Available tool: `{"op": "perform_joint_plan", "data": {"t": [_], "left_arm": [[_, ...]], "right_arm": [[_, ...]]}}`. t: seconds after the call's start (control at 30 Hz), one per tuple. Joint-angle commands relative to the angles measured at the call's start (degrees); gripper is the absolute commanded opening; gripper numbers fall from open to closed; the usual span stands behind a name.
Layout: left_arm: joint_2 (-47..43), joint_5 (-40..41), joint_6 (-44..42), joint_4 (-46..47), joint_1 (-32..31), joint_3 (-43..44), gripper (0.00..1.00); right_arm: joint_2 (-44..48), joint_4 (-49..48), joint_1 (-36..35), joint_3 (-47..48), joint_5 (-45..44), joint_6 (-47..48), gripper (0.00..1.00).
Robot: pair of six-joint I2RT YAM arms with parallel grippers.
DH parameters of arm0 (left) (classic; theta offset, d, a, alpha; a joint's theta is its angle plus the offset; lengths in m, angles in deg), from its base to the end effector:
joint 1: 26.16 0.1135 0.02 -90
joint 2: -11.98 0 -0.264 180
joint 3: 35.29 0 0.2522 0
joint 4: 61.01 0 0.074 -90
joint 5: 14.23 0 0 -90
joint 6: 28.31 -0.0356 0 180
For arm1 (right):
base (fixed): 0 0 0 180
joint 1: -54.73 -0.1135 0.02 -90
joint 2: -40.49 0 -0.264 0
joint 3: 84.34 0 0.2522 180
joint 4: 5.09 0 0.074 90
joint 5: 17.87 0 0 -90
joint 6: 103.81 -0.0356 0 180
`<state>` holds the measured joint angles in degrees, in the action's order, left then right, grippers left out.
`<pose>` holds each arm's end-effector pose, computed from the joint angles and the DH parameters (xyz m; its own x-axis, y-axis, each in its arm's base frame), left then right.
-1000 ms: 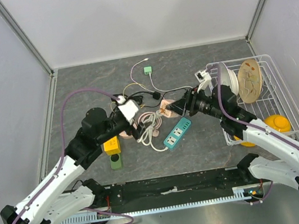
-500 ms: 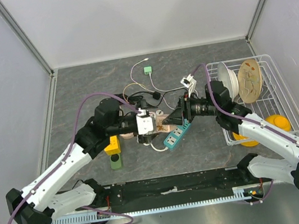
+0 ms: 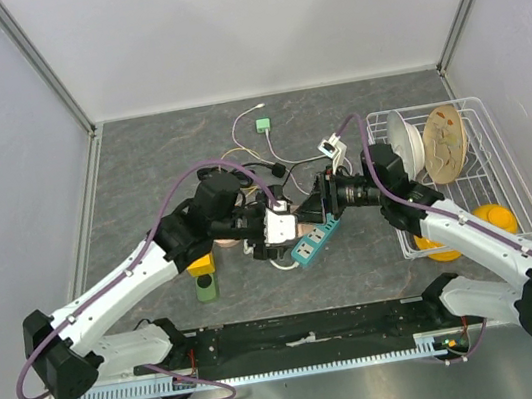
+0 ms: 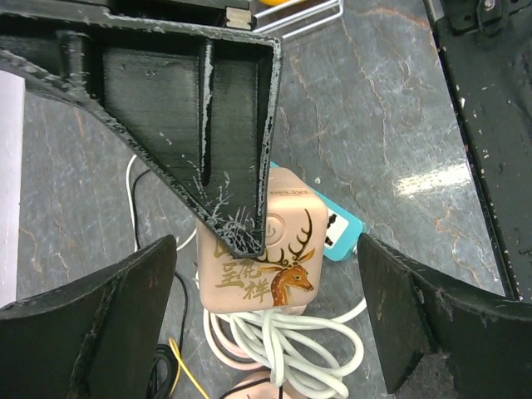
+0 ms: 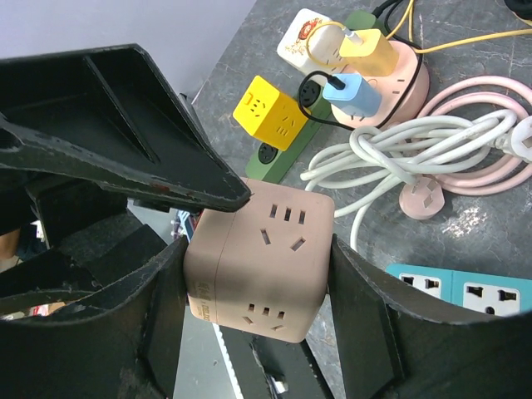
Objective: Insert the plug
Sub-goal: Adjust the plug.
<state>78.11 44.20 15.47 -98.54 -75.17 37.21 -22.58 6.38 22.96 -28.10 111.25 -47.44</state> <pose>0.1519 -0.2033 0.3289 0.4417 0.4296 -0.7877 0.8933 -0.1293 0.4304 0.1984 0.1493 0.2870 -0.7306 0.0530 -0.6808 -0.6163 0.3781 0.6908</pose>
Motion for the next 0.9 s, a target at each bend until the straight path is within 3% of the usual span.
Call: {"op": "perform_joint_plan", "data": {"t": [0.0,0.3,0.5,0.57,0.6,0.67,0.7,0.73,0.77,0.83,0.87], "left_arm": [[0.93,5.97,-2.04,0.03,-1.70,1.65,0.94],[1.63,11.53,2.61,6.89,-3.10,-0.99,0.85],[1.81,12.41,2.72,9.44,-3.19,-2.40,0.72],[2.07,12.50,2.36,9.18,-3.11,-2.75,0.62],[2.07,12.41,2.10,9.09,-3.10,-2.93,0.44],[1.90,12.41,1.83,8.92,-3.19,-3.63,0.23],[1.90,12.59,1.14,8.92,-3.11,-3.72,0.08],[1.81,12.67,0.87,8.65,-3.10,-3.81,0.02],[1.72,12.76,-0.27,8.22,-3.10,-3.81,0.02],[1.81,13.46,-1.76,6.81,-3.02,-3.90,0.02],[1.99,13.73,-3.69,6.11,-3.02,-3.72,0.02]], "right_arm": [[-0.30,-4.13,0.04,2.79,-0.79,-1.78,0.00],[-1.27,-9.40,0.04,1.29,-1.41,-5.75,0.00],[-1.71,-11.16,0.04,0.24,-1.76,-6.63,0.00],[-1.53,-11.60,0.04,-0.11,-2.55,-7.15,0.00],[-1.53,-11.69,0.04,-0.20,-2.81,-7.24,0.00],[-1.27,-11.52,0.04,-0.29,-3.42,-7.24,0.00],[-1.18,-11.25,0.04,-0.29,-3.78,-7.33,0.02],[-0.83,-10.56,0.21,-0.20,-4.30,-7.33,0.08],[-0.31,-10.11,0.48,-0.20,-4.57,-7.07,0.25],[0.49,-7.49,1.61,0.23,-5.80,-6.02,0.42],[1.53,-5.82,2.23,0.50,-6.67,-5.23,0.58]]}}
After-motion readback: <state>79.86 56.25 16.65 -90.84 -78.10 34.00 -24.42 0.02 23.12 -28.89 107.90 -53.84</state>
